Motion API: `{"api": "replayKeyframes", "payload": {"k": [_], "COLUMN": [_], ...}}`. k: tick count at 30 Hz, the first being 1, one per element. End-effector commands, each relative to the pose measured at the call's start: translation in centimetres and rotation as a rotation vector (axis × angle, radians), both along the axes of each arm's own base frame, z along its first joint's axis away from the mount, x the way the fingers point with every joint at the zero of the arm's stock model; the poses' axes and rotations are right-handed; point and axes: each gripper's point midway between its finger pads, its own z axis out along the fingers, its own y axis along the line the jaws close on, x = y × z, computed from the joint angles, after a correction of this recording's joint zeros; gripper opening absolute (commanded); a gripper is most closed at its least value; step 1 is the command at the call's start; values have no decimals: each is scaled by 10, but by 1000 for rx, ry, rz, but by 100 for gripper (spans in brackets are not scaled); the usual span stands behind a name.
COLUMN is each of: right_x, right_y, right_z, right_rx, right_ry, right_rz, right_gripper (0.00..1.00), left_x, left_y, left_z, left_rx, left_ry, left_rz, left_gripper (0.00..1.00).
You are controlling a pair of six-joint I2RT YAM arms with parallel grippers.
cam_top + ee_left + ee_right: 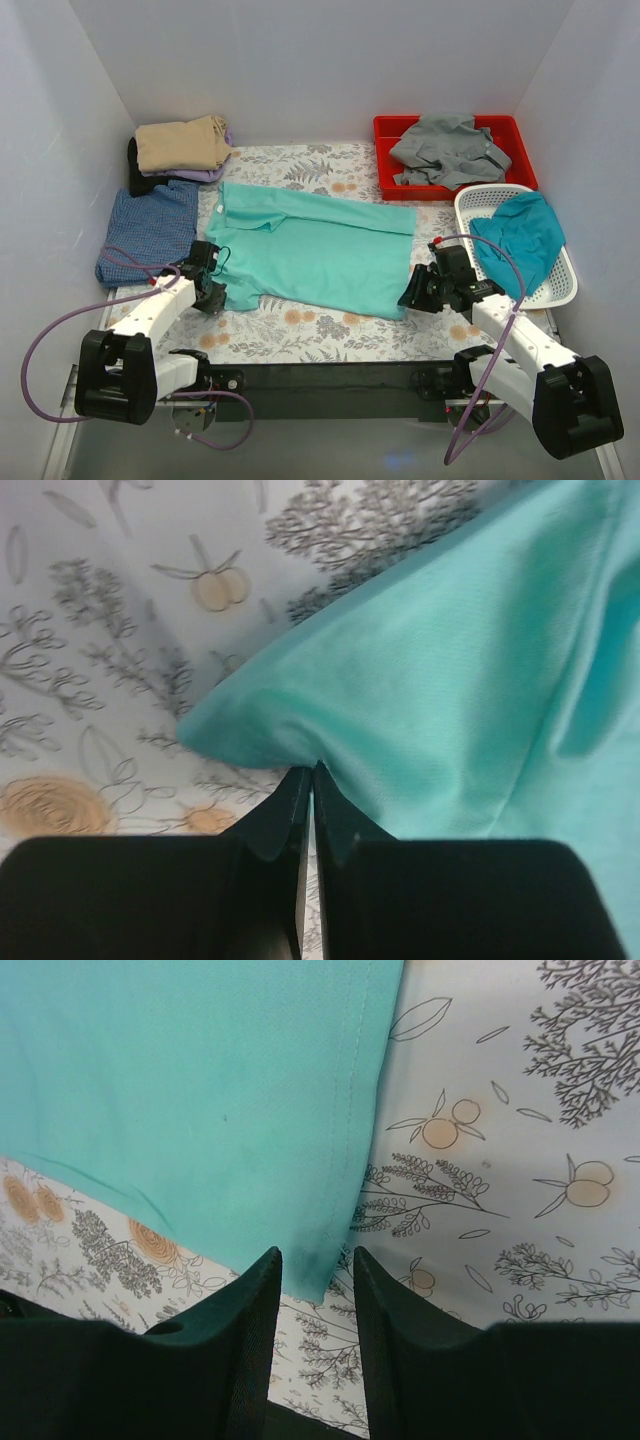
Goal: Fold and stack the t-shirts
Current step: Fold the tshirt
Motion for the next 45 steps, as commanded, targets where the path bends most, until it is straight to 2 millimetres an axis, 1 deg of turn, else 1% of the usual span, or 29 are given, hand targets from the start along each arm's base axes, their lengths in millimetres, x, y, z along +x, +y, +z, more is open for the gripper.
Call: {"api": "replayKeyframes", "payload": {"k": [1, 4, 8, 11, 12, 17, 19, 20, 21, 22, 23, 24, 25, 27, 29, 30, 32, 34, 36, 37, 38, 39, 40, 42, 45], "right_x": [-9, -15, -27, -32, -34, -34, -35, -36, -38, -37, -38, -39, -37, -35, -29, -22, -16, -9, -7, -10, -11, -12, -15, -21, -25], "right_y": [12, 16, 24, 21, 19, 16, 18, 19, 20, 22, 22, 22, 22, 22, 23, 26, 28, 26, 23, 19, 17, 15, 14, 10, 5], "right_z": [4, 5, 5, 1, -1, 3, 3, 3, 1, 1, 0, -3, -4, -5, 0, 11, 23, 37, 41, 40, 38, 36, 33, 24, 16], "right_rx": [70, 103, 153, 146, 135, 108, 114, 117, 119, 119, 118, 113, 109, 104, 104, 116, 130, 122, 98, 75, 64, 52, 46, 32, 18], "right_ry": [62, 88, 120, 132, 143, 142, 150, 155, 170, 164, 163, 169, 167, 162, 133, 94, 51, 11, 3, 18, 25, 34, 47, 74, 84], "right_rz": [6, 15, 40, 33, 27, 22, 26, 32, 36, 43, 44, 43, 42, 43, 48, 55, 62, 50, 44, 38, 33, 30, 29, 22, -2], "right_gripper": [41, 41, 41, 41, 41, 41, 39, 37, 36, 34, 32, 24, 20, 2, 1, 1, 1, 1, 1, 6, 23, 42, 45, 55, 56], "left_x": [5, 7, 11, 12, 9, 15, 19, 16, 22, 23, 23, 23, 24, 23, 25, 25, 26, 28, 30, 31, 31, 33, 32, 33, 33], "left_y": [3, -3, -16, -24, -25, -28, -27, -26, -26, -25, -25, -24, -24, -25, -26, -25, -23, -21, -19, -18, -17, -18, -18, -19, -18], "left_z": [-27, -26, -17, -7, -5, 18, 30, 34, 43, 46, 49, 51, 53, 54, 58, 60, 64, 72, 80, 82, 84, 85, 85, 86, 86], "left_rx": [16, -9, -71, -110, -113, -120, -112, -107, -100, -91, -90, -89, -86, -89, -89, -84, -71, -58, -45, -37, -34, -34, -35, -40, -36], "left_ry": [-28, -30, -53, -72, -65, -108, -122, -116, -135, -142, -145, -147, -153, -152, -164, -163, -167, -179, -191, -196, -201, -206, -206, -210, -210], "left_rz": [12, -28, -83, -124, -135, -172, -180, -195, -194, -210, -212, -210, -212, -220, -233, -237, -243, -244, -249, -248, -249, -253, -254, -258, -259], "left_gripper": [0, 0, 0, 0, 0, 0, 0, 0, 0, 0, 0, 0, 0, 0, 0, 0, 0, 0, 0, 0, 0, 0, 0, 0, 0]}}
